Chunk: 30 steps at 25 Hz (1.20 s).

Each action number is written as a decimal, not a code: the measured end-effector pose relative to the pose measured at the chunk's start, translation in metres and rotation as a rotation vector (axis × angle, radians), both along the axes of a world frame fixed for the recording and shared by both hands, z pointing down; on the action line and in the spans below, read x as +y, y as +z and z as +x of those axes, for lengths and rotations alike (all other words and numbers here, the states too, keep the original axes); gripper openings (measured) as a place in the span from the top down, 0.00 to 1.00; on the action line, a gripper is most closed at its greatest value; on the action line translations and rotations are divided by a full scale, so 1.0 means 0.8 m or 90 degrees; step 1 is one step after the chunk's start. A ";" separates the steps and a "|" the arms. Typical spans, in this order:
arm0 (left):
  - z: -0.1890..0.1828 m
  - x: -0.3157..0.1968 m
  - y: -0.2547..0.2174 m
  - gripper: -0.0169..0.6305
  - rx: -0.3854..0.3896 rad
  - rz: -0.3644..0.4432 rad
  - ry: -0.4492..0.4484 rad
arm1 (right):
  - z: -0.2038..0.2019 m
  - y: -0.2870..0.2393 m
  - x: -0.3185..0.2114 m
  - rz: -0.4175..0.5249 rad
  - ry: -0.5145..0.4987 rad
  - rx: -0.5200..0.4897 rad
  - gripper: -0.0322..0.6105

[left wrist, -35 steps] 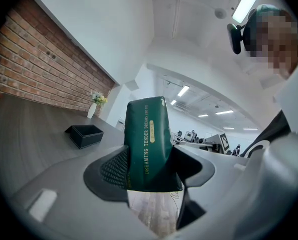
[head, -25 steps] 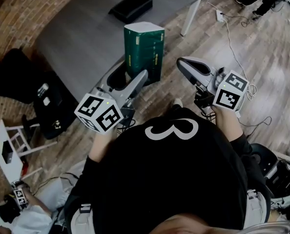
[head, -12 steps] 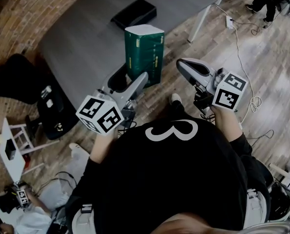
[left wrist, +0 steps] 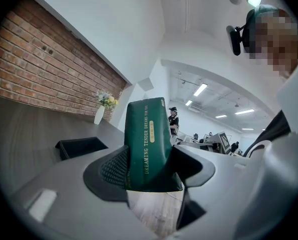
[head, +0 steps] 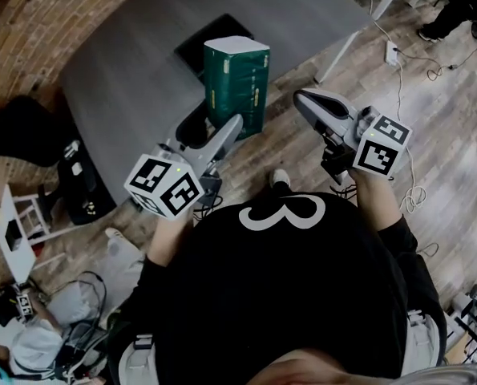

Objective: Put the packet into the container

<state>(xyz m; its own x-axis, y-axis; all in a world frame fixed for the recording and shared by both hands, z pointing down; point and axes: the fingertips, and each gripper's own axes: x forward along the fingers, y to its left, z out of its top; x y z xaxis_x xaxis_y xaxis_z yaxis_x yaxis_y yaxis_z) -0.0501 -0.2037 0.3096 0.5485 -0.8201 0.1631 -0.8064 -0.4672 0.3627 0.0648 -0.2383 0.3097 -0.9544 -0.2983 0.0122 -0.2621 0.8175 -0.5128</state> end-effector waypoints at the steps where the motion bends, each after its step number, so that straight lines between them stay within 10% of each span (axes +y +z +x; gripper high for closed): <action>1: 0.002 -0.012 -0.002 0.51 0.000 -0.001 -0.007 | 0.001 -0.003 -0.013 -0.001 -0.007 0.000 0.95; 12: 0.015 -0.083 -0.019 0.51 -0.032 0.017 -0.069 | 0.012 -0.015 -0.089 0.013 -0.067 -0.016 0.95; 30: -0.104 -0.224 -0.003 0.51 -0.091 0.011 -0.094 | -0.073 -0.004 -0.217 -0.026 -0.074 -0.002 0.95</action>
